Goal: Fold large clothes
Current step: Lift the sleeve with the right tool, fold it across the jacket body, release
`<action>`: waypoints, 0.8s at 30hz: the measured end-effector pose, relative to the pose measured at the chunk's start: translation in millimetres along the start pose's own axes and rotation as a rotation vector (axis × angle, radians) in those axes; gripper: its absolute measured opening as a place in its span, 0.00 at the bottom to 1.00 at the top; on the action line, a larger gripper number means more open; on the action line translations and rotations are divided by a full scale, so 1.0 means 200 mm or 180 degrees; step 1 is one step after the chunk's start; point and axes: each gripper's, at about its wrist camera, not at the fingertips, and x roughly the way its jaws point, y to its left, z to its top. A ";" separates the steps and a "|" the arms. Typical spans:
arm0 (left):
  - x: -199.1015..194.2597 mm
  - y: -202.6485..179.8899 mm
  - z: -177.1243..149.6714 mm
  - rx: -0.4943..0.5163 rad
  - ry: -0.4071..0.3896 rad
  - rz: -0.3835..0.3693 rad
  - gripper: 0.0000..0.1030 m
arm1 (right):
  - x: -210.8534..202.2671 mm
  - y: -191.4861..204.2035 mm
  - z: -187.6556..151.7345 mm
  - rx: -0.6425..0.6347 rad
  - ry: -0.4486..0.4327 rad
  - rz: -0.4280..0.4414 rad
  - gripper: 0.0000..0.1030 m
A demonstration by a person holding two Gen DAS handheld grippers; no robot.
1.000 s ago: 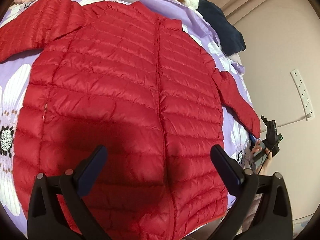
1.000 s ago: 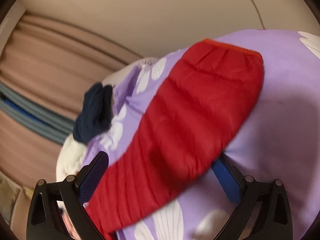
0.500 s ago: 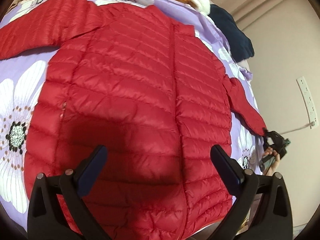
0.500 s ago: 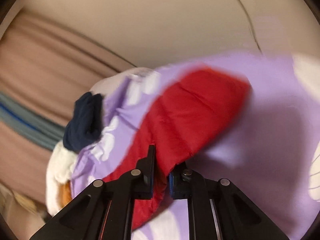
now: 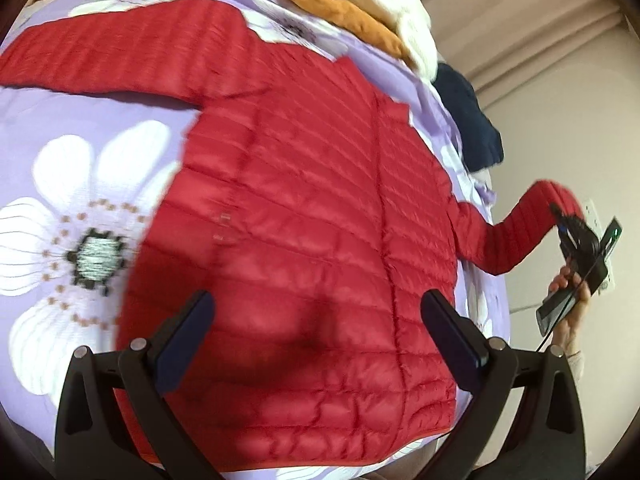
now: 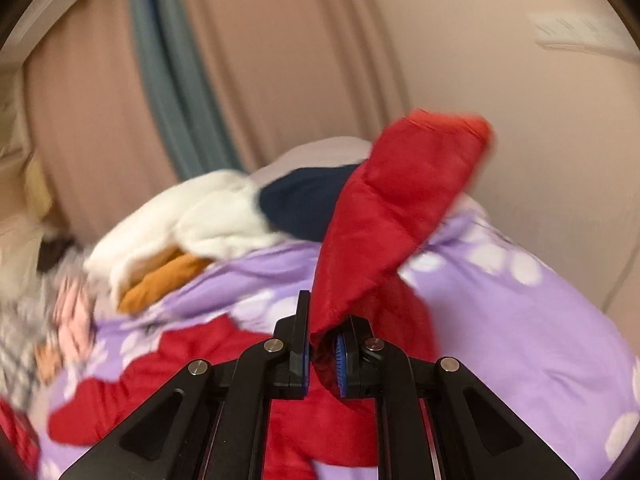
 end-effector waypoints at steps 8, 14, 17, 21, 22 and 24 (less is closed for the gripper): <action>-0.15 0.30 0.02 -0.0535 -0.0250 0.0080 1.00 | 0.21 0.70 -0.20 -0.0913 0.0200 0.0408 0.13; -0.22 0.45 0.02 -0.0720 -0.0364 0.0106 1.00 | 0.41 1.05 -0.55 -0.1664 0.0514 0.0464 0.13; -0.24 0.49 0.01 -0.0785 -0.0385 0.0140 1.00 | 0.47 1.13 -0.73 -0.1890 0.0751 0.0497 0.13; -0.25 0.55 0.02 -0.0869 -0.0408 0.0146 1.00 | 0.55 1.22 -0.95 -0.2310 0.1172 0.0435 0.16; -0.26 0.56 0.02 -0.0887 -0.0419 0.0131 1.00 | 0.56 1.23 -0.99 -0.2448 0.1228 0.0400 0.20; -0.27 0.58 0.03 -0.0909 -0.0453 0.0098 1.00 | 0.50 1.23 -1.00 -0.2540 0.1237 0.0480 0.40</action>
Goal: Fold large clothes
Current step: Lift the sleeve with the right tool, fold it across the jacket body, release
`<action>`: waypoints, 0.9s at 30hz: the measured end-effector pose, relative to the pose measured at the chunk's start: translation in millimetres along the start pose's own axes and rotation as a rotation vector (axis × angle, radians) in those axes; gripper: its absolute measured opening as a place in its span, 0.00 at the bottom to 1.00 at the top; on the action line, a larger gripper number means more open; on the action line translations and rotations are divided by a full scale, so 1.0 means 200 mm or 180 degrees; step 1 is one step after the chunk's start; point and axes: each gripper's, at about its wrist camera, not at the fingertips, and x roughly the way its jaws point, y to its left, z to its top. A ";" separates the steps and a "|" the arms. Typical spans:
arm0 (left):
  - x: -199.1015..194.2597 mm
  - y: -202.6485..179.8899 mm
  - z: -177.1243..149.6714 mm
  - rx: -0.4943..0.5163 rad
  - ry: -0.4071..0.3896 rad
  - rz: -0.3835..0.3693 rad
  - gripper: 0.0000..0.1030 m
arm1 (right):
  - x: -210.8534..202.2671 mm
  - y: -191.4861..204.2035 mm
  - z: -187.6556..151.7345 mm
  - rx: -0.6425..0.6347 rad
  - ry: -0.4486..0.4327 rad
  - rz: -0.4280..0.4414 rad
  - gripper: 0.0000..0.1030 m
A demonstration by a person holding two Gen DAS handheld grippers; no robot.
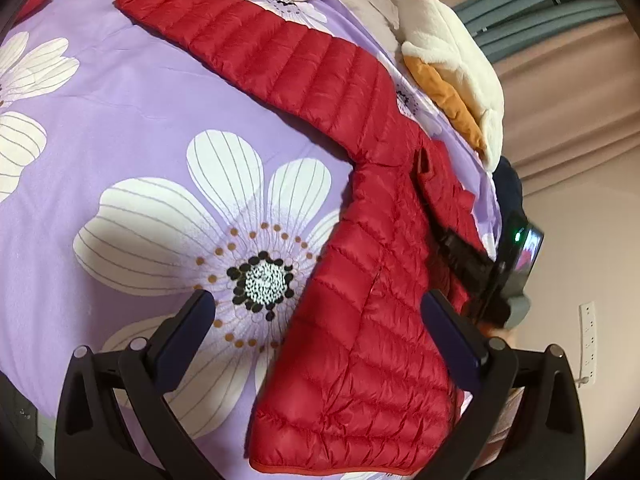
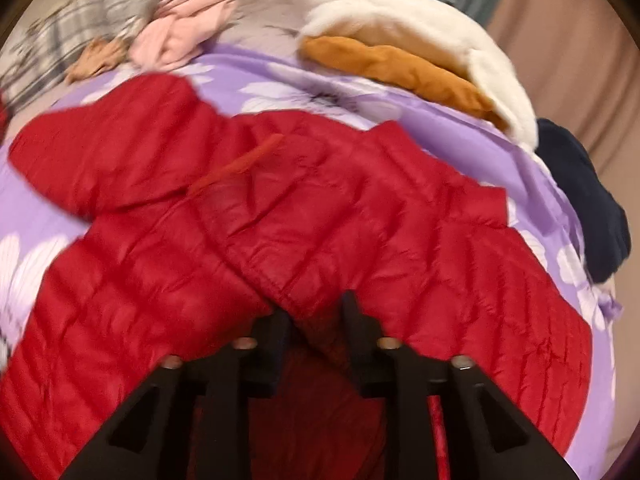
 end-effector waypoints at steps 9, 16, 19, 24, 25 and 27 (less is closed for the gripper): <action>-0.02 0.03 0.13 -0.0165 -0.0200 -0.0319 1.00 | -0.26 -0.14 -0.01 0.0260 -0.0389 0.0711 0.53; -0.04 0.04 0.19 -0.0226 -0.0282 -0.0293 1.00 | -0.04 0.04 0.01 -0.0107 -0.0205 0.0477 0.52; -0.04 0.06 0.21 -0.0252 -0.0300 -0.0254 1.00 | 0.06 0.10 0.02 -0.0293 -0.0163 0.0207 0.14; -0.05 0.10 0.25 -0.0335 -0.0334 -0.0260 1.00 | -0.06 0.03 0.01 -0.0156 -0.0376 0.0309 0.06; -0.05 0.10 0.25 -0.0345 -0.0339 -0.0253 1.00 | -0.11 0.03 -0.01 -0.0211 -0.0406 0.0422 0.06; -0.04 0.11 0.25 -0.0370 -0.0337 -0.0251 1.00 | -0.15 0.05 -0.06 -0.0375 -0.0361 0.0563 0.06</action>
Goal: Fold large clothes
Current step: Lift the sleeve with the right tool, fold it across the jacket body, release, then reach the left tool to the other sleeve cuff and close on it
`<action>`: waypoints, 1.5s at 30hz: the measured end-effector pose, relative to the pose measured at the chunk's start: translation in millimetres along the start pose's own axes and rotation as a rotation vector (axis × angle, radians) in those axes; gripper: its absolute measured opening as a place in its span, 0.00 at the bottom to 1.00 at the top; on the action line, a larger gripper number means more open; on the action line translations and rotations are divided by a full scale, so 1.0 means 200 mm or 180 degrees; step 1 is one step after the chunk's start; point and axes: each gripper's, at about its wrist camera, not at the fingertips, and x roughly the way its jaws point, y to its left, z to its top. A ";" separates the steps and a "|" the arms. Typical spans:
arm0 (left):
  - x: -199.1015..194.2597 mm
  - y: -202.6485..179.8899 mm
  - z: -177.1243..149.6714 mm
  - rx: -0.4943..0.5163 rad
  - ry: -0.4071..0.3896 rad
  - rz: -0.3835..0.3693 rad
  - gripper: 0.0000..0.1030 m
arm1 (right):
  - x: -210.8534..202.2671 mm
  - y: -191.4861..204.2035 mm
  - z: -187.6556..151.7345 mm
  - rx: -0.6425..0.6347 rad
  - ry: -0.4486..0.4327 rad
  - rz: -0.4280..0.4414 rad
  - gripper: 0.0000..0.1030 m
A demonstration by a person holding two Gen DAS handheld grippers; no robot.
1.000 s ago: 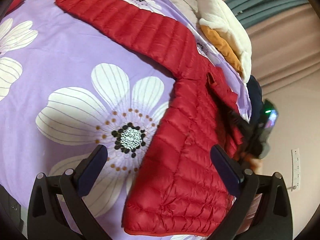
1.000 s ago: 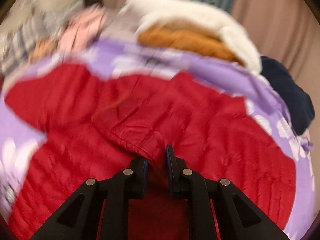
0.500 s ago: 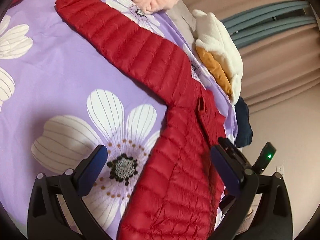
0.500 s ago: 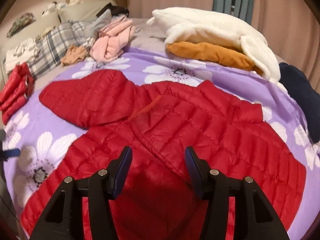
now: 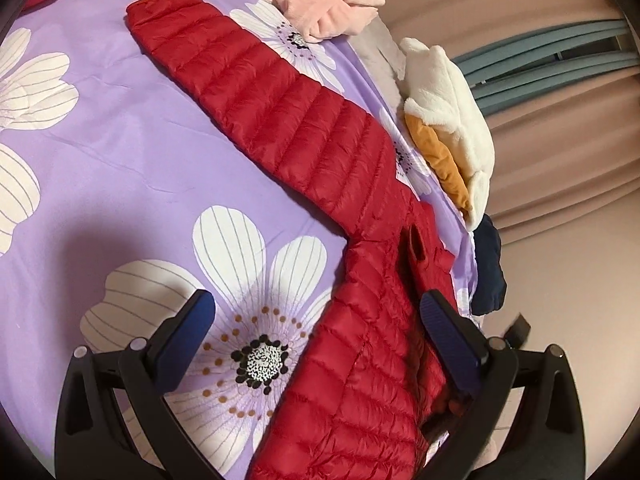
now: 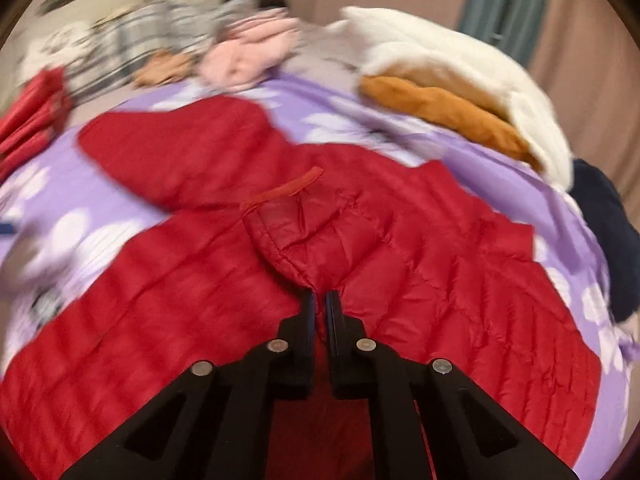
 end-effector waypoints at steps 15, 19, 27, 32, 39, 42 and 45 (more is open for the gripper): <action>0.06 0.02 0.18 -0.0254 -0.0118 -0.0253 1.00 | 0.00 -0.13 0.10 0.0798 -0.0183 0.0320 0.08; 0.11 0.05 0.28 -0.0409 -0.0196 -0.0401 1.00 | 0.18 -0.17 0.07 0.1202 0.0085 0.0465 0.08; 0.29 0.16 0.39 -0.0931 -0.0125 -0.0765 1.00 | 0.18 0.00 -0.03 0.0732 0.0365 0.0752 0.08; 0.38 0.19 0.42 -0.1067 -0.0182 -0.0732 1.00 | -0.03 -0.03 -0.04 0.0844 -0.0064 0.0877 0.08; 0.38 0.26 0.52 -0.1222 -0.0573 -0.0633 1.00 | -0.25 -0.03 -0.08 0.0823 -0.0425 0.0989 0.08; 0.37 0.30 0.57 -0.1316 -0.0680 -0.0639 1.00 | -0.31 -0.05 -0.11 0.0869 -0.0498 0.0997 0.08; 0.37 0.33 0.61 -0.1429 -0.0768 -0.0667 1.00 | -0.33 -0.08 -0.14 0.0936 -0.0536 0.0970 0.08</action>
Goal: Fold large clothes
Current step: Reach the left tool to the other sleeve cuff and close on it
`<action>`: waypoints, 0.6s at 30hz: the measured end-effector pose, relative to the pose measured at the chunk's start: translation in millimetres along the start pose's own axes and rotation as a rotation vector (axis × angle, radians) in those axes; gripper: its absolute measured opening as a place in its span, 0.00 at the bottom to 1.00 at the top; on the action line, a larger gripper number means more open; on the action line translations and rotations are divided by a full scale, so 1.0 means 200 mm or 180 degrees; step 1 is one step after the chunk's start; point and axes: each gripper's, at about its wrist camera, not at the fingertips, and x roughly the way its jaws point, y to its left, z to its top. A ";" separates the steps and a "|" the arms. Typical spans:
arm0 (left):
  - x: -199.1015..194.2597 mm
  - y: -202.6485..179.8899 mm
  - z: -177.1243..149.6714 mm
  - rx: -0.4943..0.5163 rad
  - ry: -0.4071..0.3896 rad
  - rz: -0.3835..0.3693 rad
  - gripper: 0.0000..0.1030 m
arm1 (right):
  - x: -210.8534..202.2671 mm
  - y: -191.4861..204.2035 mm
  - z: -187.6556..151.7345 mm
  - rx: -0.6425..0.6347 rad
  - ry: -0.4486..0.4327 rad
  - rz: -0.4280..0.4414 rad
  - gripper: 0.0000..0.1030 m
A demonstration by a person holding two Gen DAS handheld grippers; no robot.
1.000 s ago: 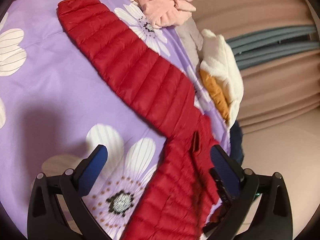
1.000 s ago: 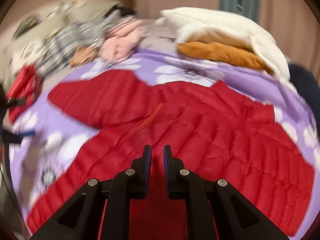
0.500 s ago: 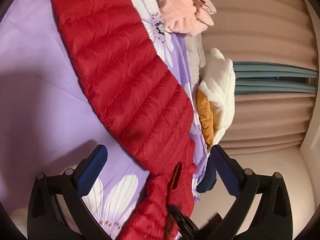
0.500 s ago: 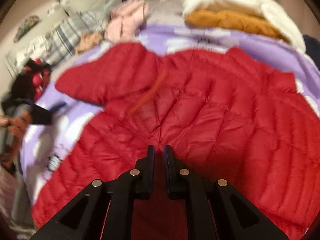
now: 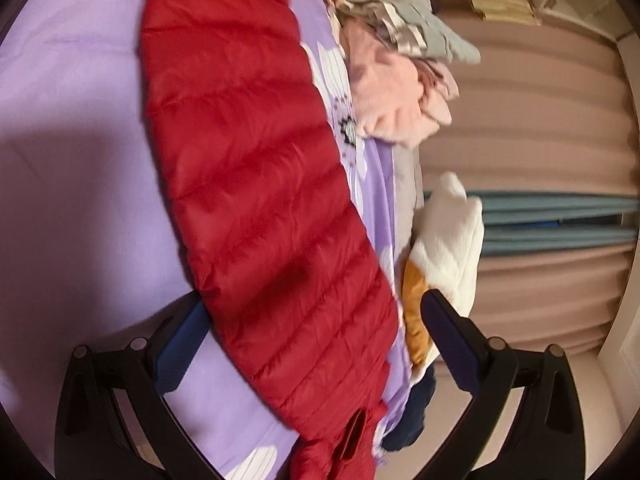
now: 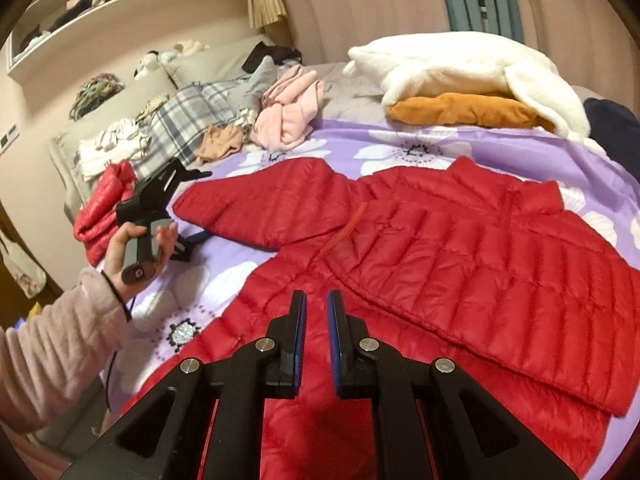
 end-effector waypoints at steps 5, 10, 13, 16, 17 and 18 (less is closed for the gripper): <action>0.00 0.01 0.10 -0.0059 -0.0181 -0.0006 1.00 | -0.01 -0.04 -0.03 0.0092 0.0024 -0.0169 0.08; 0.00 0.01 0.18 -0.0121 -0.0224 -0.0019 0.98 | -0.04 -0.07 -0.09 0.0200 0.0048 -0.0302 0.08; 0.01 -0.02 0.17 0.0011 -0.0206 0.0138 0.86 | -0.06 -0.10 -0.13 0.0263 0.0064 -0.0343 0.09; 0.05 0.00 0.17 0.0088 -0.0118 0.0465 0.38 | -0.07 -0.11 -0.15 0.0334 0.0062 -0.0393 0.09; 0.06 0.02 0.17 0.0083 -0.0041 0.0588 0.19 | -0.09 -0.12 -0.15 0.0343 0.0052 -0.0413 0.09; 0.06 0.03 0.17 0.0077 -0.0015 0.0644 0.14 | -0.10 -0.12 -0.16 0.0345 0.0043 -0.0420 0.09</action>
